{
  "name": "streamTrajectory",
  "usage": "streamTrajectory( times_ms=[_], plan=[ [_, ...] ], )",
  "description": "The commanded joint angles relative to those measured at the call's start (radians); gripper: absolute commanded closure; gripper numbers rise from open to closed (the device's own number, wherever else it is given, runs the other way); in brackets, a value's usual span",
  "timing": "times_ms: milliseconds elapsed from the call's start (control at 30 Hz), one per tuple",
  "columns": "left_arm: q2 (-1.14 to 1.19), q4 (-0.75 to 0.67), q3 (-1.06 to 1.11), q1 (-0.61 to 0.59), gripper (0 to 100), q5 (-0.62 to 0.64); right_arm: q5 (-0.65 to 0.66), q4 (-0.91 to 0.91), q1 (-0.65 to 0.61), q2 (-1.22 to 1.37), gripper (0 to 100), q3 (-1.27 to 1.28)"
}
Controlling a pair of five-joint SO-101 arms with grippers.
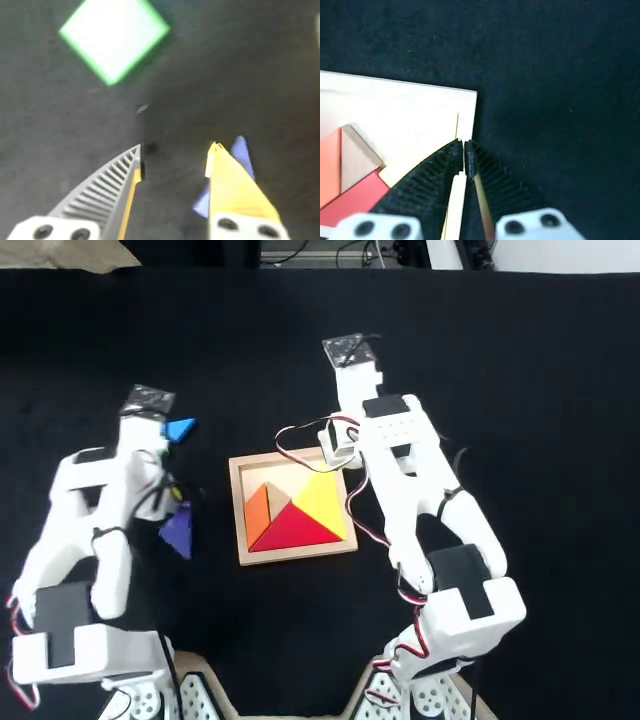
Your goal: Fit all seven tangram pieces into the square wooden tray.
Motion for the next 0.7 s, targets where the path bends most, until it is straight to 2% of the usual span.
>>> streamTrajectory(
  times_ms=[0, 133, 333, 400, 567, 667],
  plan=[
    [-0.012, -0.006, -0.059, 0.097, 78, 0.086, 0.015, -0.025, 0.014, -0.048, 98.4, -0.007],
    [-0.012, 0.037, -0.127, 0.105, 78, 0.15, 0.015, -0.023, 0.014, -0.048, 98.4, -0.007],
    [-0.06, 0.404, -0.295, 0.101, 78, 0.203, 0.017, -0.021, 0.015, -0.048, 98.4, -0.007],
    [-0.112, 0.459, -0.274, 0.113, 77, 0.212, 0.017, -0.02, 0.015, -0.048, 98.4, -0.007],
    [-0.275, 0.456, -0.062, 0.124, 71, 0.255, 0.017, -0.02, 0.015, -0.05, 98.4, 0.004],
    [-0.353, 0.29, 0.061, 0.097, 71, 0.215, 0.017, -0.021, 0.008, -0.05, 98.4, 0.008]
  ],
)
